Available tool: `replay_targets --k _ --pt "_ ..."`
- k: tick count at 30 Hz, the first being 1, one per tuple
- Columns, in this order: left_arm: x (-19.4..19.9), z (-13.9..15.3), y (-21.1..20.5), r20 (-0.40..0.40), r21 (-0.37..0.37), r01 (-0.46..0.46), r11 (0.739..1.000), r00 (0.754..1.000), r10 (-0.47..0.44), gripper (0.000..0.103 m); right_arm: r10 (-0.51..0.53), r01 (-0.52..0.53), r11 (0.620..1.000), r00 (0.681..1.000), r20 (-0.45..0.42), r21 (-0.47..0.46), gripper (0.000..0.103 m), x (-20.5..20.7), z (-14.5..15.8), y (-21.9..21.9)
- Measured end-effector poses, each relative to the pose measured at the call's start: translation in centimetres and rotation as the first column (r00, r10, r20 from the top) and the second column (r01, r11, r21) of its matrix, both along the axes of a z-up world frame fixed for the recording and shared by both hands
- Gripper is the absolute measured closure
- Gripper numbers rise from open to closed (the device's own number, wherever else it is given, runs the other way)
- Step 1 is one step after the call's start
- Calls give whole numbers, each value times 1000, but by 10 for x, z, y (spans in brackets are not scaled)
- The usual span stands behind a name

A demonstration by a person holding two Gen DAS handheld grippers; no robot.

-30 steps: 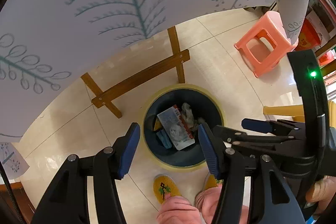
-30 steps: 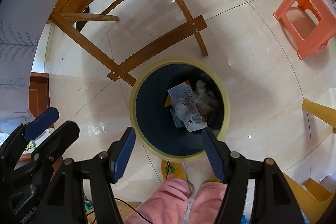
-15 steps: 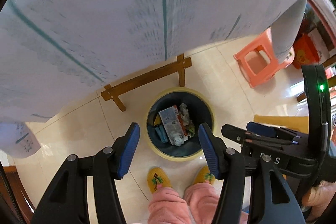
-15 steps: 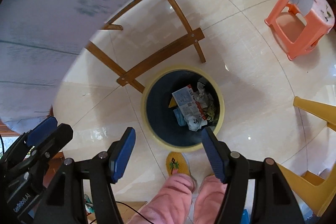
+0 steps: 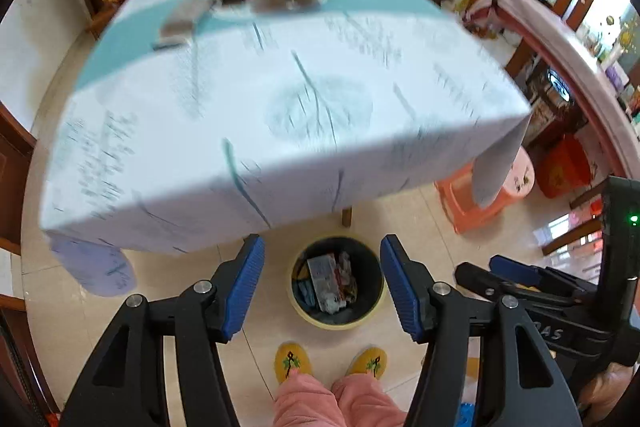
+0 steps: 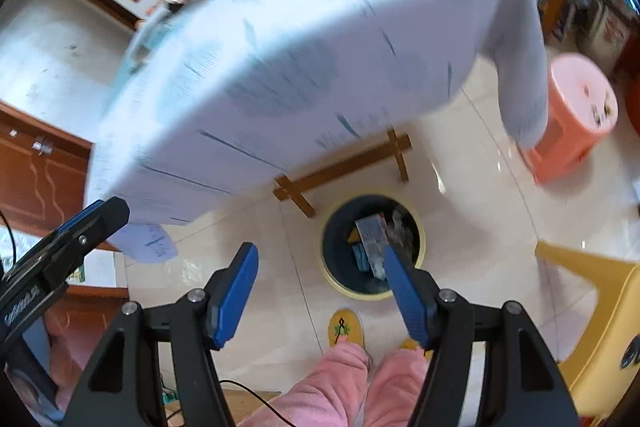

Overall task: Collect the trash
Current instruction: 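Move both tools back over the table toward the cup holder and earplug box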

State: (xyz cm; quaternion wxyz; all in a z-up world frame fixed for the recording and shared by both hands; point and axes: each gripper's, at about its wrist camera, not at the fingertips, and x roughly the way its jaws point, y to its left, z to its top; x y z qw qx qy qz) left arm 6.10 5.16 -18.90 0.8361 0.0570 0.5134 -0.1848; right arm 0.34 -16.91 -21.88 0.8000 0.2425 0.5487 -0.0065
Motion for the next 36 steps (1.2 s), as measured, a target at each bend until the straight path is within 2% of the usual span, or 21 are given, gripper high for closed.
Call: replay_targets --k 5,9,13,18,22,27,31,36 --pt "-7 55 18 71 -11 -40 999 997 41 42 56 -51 998 992 114 -46 37 2 65 -2" --pt "-13 96 31 136 -35 -93 995 986 96 38 93 -76 994 969 231 -80 37 6 115 -4" --pt "-11 126 41 185 -73 -145 987 970 156 38 133 -102 989 939 318 -111 37 13 151 3" --pt "-5 156 55 232 -101 -198 975 948 216 37 203 -158 977 903 378 -147 37 35 181 17" --pt "5 174 65 273 -110 -229 967 929 250 32 232 -175 969 892 388 -177 37 56 192 28" --pt "37 178 74 292 -110 -230 967 922 252 31 242 -180 963 904 351 -199 37 93 186 38" --pt "83 172 83 271 -114 -221 968 931 245 31 221 -162 966 924 312 -202 37 132 179 44" --pt "166 149 92 172 -129 -208 970 958 228 31 143 -101 980 957 252 -171 37 195 162 41"
